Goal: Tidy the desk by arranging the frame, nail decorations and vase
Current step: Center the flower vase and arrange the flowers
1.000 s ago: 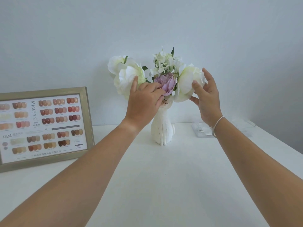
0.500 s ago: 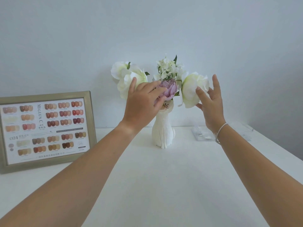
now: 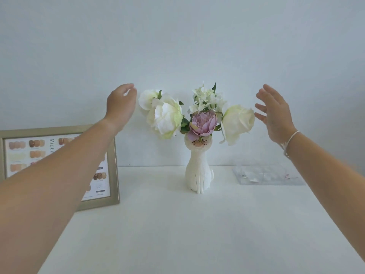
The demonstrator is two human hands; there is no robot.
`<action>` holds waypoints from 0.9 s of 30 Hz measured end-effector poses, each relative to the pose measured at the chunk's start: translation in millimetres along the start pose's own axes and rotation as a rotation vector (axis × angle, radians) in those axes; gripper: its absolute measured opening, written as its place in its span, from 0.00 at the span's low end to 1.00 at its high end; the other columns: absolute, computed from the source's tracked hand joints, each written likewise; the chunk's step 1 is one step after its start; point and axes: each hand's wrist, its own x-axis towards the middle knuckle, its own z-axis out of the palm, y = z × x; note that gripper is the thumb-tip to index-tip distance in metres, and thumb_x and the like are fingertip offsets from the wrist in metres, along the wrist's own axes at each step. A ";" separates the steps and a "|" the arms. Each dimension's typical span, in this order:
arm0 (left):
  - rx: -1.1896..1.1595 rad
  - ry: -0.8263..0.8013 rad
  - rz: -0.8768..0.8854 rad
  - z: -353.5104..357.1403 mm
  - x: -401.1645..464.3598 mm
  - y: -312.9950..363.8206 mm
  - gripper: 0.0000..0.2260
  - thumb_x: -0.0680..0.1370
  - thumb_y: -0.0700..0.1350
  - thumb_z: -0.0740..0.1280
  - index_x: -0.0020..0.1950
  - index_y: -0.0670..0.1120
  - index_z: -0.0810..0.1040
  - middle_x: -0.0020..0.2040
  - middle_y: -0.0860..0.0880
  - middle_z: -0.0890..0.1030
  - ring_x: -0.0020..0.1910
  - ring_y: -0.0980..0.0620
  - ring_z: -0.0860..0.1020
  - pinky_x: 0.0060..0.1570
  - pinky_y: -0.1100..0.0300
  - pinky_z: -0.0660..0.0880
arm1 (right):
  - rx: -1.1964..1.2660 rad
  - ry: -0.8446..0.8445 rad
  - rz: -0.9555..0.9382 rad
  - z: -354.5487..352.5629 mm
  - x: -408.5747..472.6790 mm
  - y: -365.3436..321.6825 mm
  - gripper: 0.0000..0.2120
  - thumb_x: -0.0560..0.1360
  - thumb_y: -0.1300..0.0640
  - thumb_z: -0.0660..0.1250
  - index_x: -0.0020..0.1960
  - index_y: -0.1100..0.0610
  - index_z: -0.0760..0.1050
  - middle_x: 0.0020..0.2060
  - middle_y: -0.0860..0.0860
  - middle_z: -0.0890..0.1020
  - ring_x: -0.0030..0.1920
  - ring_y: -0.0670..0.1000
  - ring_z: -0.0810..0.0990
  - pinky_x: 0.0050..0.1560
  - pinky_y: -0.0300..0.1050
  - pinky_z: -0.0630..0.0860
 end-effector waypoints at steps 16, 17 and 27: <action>-0.262 -0.405 -0.269 28.1 27.9 -13.6 0.27 0.78 0.63 0.49 0.70 0.49 0.68 0.69 0.52 0.69 0.68 0.51 0.68 0.57 0.58 0.68 | -0.162 -0.279 0.205 29.4 27.6 4.9 0.28 0.76 0.35 0.46 0.64 0.49 0.73 0.66 0.50 0.73 0.71 0.53 0.64 0.71 0.60 0.59; -0.264 -0.419 -0.264 30.6 27.1 -11.5 0.28 0.78 0.63 0.48 0.69 0.48 0.69 0.66 0.52 0.72 0.66 0.51 0.70 0.55 0.59 0.70 | -0.149 -0.285 0.207 30.9 26.9 5.0 0.29 0.76 0.35 0.46 0.64 0.50 0.73 0.66 0.50 0.73 0.70 0.53 0.66 0.71 0.59 0.60; -0.309 -0.526 -0.297 49.5 10.1 -6.2 0.29 0.76 0.66 0.48 0.52 0.49 0.81 0.51 0.46 0.81 0.52 0.48 0.78 0.60 0.55 0.70 | -0.081 -0.347 0.248 35.2 21.5 5.5 0.32 0.78 0.37 0.45 0.62 0.58 0.74 0.44 0.48 0.80 0.44 0.48 0.79 0.46 0.44 0.75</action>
